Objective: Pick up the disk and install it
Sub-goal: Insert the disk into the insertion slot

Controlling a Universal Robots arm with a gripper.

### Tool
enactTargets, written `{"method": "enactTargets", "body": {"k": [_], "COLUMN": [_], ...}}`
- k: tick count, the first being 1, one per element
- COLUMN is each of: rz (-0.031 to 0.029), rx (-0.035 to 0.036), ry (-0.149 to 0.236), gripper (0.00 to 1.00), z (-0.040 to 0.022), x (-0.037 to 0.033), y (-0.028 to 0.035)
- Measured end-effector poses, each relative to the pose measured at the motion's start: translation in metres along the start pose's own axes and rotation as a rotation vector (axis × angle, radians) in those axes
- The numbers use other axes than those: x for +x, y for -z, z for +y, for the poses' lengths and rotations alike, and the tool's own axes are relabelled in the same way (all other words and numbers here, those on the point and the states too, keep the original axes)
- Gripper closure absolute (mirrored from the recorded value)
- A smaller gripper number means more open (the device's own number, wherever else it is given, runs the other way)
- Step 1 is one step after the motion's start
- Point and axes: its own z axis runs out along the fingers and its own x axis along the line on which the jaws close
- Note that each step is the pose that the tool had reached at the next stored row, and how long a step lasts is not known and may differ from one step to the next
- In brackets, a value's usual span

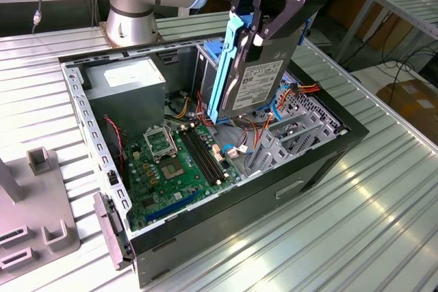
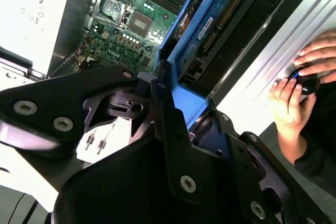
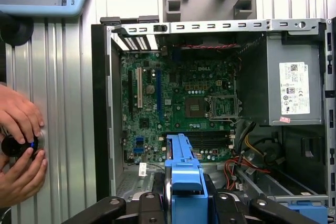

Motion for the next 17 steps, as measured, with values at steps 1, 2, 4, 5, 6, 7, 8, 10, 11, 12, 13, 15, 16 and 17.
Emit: {"method": "enactTargets", "body": {"k": [1, 2, 4, 5, 6, 7, 8, 10, 11, 12, 13, 15, 16, 17], "rz": [-0.0001, -0.0001, 0.0, 0.0, -0.0001, -0.0001, -0.0001, 0.0001, 0.0, -0.0001, 0.0, 0.0001, 0.0, 0.0], "rx": [0.0, 0.0, 0.0, 0.0, 0.0, 0.0, 0.0, 0.0, 0.0001, 0.0001, 0.0001, 0.0001, 0.0001, 0.0001], "ry": [0.0, 0.0, 0.0, 0.0, 0.0, 0.0, 0.0, 0.0, 0.0, 0.0, 0.0, 0.0, 0.0, 0.0], "gripper": [0.63, 0.63, 0.63, 0.63, 0.63, 0.63, 0.63, 0.63, 0.63, 0.63, 0.63, 0.63, 0.63, 0.63], "z": [0.0, 0.0, 0.0, 0.0, 0.0, 0.0, -0.0008, -0.0056, -0.0082, -0.0101, -0.0129, -0.0179, -0.0212, -0.0238], "x": [0.0, 0.0, 0.0001, 0.0001, 0.0001, 0.0001, 0.0002, -0.0001, -0.0002, -0.0002, -0.0003, -0.0005, -0.0006, -0.0008], "y": [0.0, 0.0, 0.0, 0.0, 0.0, 0.0, -0.0001, 0.0, -0.0001, -0.0001, 0.0, 0.0, 0.0, 0.0001]}}
